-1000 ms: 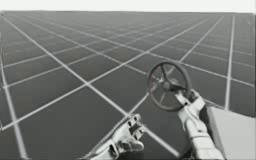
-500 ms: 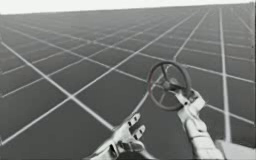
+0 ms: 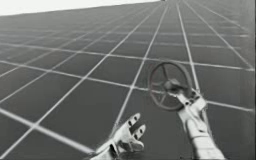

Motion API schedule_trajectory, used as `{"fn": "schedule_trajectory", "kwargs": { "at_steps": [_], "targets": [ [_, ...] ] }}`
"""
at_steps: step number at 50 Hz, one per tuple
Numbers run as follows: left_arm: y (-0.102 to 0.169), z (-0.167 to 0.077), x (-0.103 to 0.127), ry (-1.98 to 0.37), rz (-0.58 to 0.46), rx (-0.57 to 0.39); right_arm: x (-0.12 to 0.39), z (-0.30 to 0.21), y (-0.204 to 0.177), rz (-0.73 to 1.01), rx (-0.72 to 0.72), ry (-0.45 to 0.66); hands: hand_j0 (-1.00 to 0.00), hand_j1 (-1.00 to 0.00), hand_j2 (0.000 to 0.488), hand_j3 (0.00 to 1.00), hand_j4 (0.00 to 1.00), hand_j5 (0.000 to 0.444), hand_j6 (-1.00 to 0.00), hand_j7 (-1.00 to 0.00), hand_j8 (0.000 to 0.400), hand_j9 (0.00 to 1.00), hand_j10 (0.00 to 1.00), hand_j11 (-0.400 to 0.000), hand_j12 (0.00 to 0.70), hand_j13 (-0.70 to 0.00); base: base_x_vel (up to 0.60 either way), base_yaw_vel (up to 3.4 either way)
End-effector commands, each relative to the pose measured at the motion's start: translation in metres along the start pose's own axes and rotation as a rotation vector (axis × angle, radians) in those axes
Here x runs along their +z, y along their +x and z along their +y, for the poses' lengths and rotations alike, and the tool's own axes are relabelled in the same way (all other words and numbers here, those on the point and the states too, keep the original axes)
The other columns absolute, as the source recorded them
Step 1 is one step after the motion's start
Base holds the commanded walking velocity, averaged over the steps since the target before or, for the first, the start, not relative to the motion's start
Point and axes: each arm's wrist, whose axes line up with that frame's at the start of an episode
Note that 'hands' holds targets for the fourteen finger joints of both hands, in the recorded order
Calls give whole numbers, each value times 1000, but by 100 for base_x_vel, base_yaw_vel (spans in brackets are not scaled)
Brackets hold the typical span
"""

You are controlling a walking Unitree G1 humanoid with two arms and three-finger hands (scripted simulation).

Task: Pick up and drop off the object

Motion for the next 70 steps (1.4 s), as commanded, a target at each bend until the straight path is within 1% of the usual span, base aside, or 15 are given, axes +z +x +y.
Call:
{"fn": "schedule_trajectory", "kwargs": {
  "at_steps": [1,50,70],
  "targets": [
    [-3,4,-1,-18,-12,-4,7,10,-6,-33,29,0,0,0,0,1000,1000,0,0,0,0,1000,1000,-400,0,-700,29,-59],
    [-3,4,-1,-18,-12,-4,7,10,-6,-33,29,0,0,0,0,1000,1000,0,0,0,0,1000,1000,-400,0,-700,29,-56],
    [-3,4,-1,-18,-12,-4,7,10,-6,-33,29,0,0,0,0,1000,1000,0,0,0,0,1000,1000,-400,0,-700,37,-44]
  ]
}}
